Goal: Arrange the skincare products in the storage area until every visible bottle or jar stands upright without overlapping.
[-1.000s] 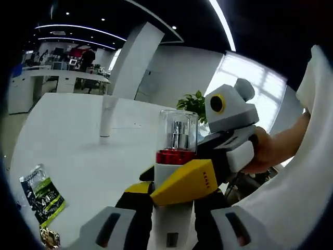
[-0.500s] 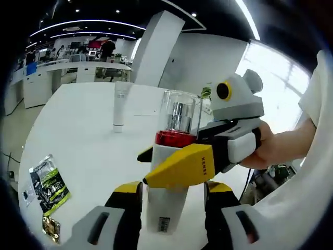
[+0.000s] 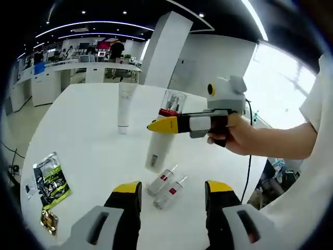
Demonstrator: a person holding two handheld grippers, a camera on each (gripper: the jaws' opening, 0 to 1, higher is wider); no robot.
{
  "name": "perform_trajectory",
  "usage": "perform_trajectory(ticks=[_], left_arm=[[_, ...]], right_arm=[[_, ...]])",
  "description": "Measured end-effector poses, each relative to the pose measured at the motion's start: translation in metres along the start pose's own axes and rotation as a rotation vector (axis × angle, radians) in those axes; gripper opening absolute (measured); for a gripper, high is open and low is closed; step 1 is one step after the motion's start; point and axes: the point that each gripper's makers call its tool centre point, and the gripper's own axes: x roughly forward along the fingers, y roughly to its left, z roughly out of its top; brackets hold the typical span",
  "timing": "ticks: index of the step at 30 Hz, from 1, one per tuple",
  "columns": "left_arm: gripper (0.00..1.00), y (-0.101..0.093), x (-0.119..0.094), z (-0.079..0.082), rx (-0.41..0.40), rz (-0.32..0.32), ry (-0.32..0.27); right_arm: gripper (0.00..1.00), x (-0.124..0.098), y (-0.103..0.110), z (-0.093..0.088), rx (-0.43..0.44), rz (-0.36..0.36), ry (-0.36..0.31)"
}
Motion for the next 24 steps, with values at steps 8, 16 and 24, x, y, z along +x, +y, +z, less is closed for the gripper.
perform_trajectory(ticks=[8, 16, 24], left_arm=[[0.49, 0.012, -0.030, -0.013, -0.013, 0.080, -0.005], [0.49, 0.027, -0.047, -0.011, -0.068, 0.141, -0.041], [0.49, 0.042, -0.060, -0.014, -0.078, 0.196, -0.046]], right_arm=[[0.30, 0.024, -0.057, 0.009, -0.048, -0.126, -0.006], [0.31, 0.038, -0.096, 0.023, -0.108, -0.214, -0.011], [0.31, 0.035, -0.143, 0.030, -0.130, -0.327, -0.005]])
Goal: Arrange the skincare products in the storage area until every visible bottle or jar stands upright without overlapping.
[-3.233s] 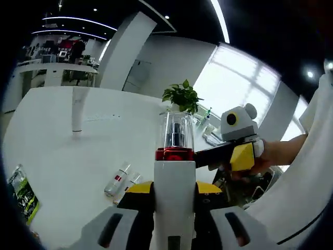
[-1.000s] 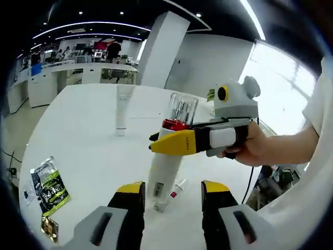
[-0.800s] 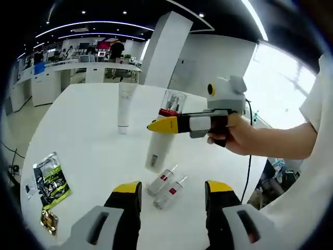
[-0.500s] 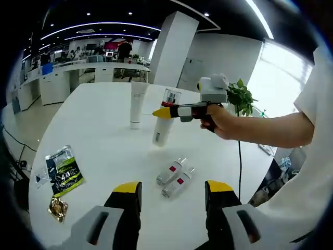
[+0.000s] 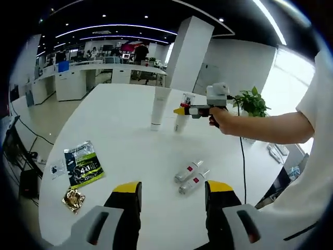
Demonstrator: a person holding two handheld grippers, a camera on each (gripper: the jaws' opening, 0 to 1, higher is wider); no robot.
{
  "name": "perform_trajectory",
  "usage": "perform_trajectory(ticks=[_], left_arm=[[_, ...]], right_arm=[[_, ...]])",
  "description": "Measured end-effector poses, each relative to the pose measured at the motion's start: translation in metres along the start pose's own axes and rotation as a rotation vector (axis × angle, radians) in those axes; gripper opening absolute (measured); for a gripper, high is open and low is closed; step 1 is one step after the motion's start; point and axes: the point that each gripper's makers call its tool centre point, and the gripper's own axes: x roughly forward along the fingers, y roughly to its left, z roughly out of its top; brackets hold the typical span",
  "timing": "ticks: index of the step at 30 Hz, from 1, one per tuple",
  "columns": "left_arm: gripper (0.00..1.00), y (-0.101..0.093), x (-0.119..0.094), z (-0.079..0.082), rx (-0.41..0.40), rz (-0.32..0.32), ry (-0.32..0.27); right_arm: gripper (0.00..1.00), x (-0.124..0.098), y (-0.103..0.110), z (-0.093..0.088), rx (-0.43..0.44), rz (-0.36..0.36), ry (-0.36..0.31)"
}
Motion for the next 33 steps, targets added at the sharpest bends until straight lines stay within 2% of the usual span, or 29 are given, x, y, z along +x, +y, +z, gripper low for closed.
perform_trajectory(ticks=[3, 12, 19, 20, 21, 26, 30, 33], left_arm=[[0.49, 0.004, -0.001, -0.007, -0.010, 0.015, 0.014], [0.49, 0.004, -0.011, -0.003, -0.016, 0.046, -0.014], [0.49, 0.007, -0.020, -0.011, -0.026, 0.072, -0.011], [0.49, 0.007, -0.021, -0.013, -0.027, 0.076, -0.007], [0.49, 0.007, -0.022, -0.014, -0.027, 0.077, -0.004], [0.49, 0.008, -0.027, -0.016, -0.006, 0.082, 0.014], [0.49, 0.012, -0.030, -0.011, -0.007, 0.092, 0.002], [0.49, 0.012, -0.028, -0.009, -0.008, 0.092, -0.004]], right_arm=[[0.31, 0.004, -0.009, 0.000, 0.012, -0.027, -0.005], [0.31, 0.022, -0.021, 0.004, 0.039, -0.073, -0.032], [0.31, 0.032, -0.027, 0.001, 0.051, -0.100, -0.039], [0.31, 0.034, -0.027, -0.001, 0.044, -0.098, -0.036], [0.31, 0.035, -0.029, 0.005, 0.036, -0.102, -0.068], [0.31, 0.040, -0.033, 0.007, 0.044, -0.131, -0.082], [0.32, 0.041, -0.027, 0.007, -0.013, -0.135, -0.088], [0.32, 0.040, -0.027, 0.007, -0.017, -0.138, -0.102]])
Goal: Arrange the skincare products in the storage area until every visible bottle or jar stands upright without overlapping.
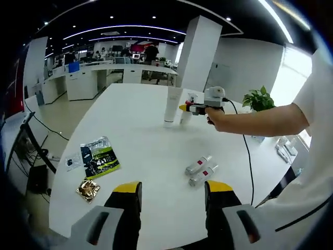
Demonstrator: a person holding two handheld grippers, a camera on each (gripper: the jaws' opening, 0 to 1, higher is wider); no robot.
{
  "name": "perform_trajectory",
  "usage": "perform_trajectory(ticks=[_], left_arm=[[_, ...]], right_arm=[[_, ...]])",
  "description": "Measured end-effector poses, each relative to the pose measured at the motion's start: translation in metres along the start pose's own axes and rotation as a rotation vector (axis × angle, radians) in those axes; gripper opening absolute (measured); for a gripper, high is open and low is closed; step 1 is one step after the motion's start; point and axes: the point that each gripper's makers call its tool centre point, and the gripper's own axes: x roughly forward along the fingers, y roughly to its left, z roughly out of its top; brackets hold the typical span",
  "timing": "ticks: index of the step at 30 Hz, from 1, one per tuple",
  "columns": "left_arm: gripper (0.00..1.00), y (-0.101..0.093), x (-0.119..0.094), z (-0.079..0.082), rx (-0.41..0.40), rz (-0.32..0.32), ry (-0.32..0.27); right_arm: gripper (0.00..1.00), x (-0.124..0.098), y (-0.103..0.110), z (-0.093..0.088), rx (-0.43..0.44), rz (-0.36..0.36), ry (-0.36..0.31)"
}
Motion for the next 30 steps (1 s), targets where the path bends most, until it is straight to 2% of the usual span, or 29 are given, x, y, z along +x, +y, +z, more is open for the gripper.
perform_trajectory(ticks=[5, 11, 15, 21, 24, 28, 30], left_arm=[[0.49, -0.001, 0.003, -0.002, 0.005, -0.006, 0.004], [0.49, -0.003, 0.003, 0.003, -0.007, -0.019, -0.012], [0.49, -0.001, 0.007, 0.007, -0.016, -0.022, -0.029], [0.49, -0.009, 0.014, 0.008, 0.021, -0.046, -0.016], [0.49, -0.010, 0.017, 0.007, 0.020, -0.058, -0.010], [0.49, -0.012, 0.021, 0.004, 0.026, -0.074, 0.007], [0.49, -0.013, 0.023, 0.004, 0.024, -0.084, 0.010]], right_arm=[[0.33, 0.000, -0.001, 0.000, -0.011, -0.010, 0.014], [0.36, -0.004, 0.002, 0.002, 0.032, 0.035, 0.001], [0.45, -0.012, 0.011, 0.002, 0.031, 0.109, -0.014], [0.54, -0.027, 0.006, -0.010, 0.027, 0.187, -0.014], [0.55, -0.032, 0.002, -0.020, 0.027, 0.237, 0.014], [0.56, -0.032, -0.006, -0.025, 0.017, 0.263, 0.031], [0.56, -0.031, -0.005, -0.027, -0.037, 0.292, 0.045]])
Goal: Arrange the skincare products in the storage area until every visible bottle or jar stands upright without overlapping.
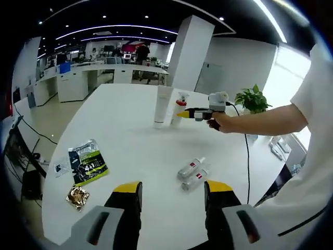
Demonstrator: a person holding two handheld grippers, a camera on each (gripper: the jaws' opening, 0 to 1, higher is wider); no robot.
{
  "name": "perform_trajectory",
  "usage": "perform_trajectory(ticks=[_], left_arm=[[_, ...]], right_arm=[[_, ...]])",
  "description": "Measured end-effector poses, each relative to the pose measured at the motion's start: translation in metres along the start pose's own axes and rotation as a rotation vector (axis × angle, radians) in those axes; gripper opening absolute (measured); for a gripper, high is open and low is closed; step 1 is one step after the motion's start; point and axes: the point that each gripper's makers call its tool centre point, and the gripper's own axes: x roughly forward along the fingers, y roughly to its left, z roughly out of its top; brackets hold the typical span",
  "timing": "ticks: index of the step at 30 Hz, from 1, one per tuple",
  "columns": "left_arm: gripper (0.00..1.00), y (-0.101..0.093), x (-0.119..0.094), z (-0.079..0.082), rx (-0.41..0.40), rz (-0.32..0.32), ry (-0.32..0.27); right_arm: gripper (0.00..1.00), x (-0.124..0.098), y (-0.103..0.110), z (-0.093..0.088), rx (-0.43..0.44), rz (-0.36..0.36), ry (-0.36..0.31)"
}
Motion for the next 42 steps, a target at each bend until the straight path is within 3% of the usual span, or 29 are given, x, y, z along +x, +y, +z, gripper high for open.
perform_trajectory(ticks=[6, 10, 16, 17, 18, 20, 23, 42], left_arm=[[0.49, -0.008, 0.003, 0.004, 0.017, -0.019, -0.001], [0.49, -0.014, 0.005, 0.002, 0.025, -0.032, 0.004], [0.49, -0.018, 0.003, -0.003, 0.026, -0.043, 0.016], [0.49, -0.019, 0.002, -0.003, 0.025, -0.047, 0.015], [0.49, -0.019, 0.000, -0.002, 0.032, -0.044, 0.017], [0.48, -0.016, -0.001, -0.002, 0.041, -0.025, 0.014], [0.47, -0.012, -0.004, 0.001, 0.040, -0.008, 0.002], [0.47, -0.010, 0.002, 0.010, -0.032, -0.034, -0.026]], right_arm=[[0.52, 0.004, 0.013, -0.002, -0.080, 0.181, 0.070], [0.49, 0.009, 0.008, -0.002, -0.171, 0.221, 0.122], [0.44, 0.018, 0.003, 0.005, -0.167, 0.262, 0.135], [0.43, 0.020, 0.007, 0.005, -0.180, 0.286, 0.145], [0.40, 0.020, 0.019, 0.003, -0.206, 0.358, 0.162], [0.37, 0.022, 0.017, 0.002, -0.243, 0.343, 0.173], [0.30, 0.023, 0.015, 0.003, -0.200, 0.348, 0.170], [0.29, 0.028, 0.031, 0.003, -0.155, 0.290, 0.151]])
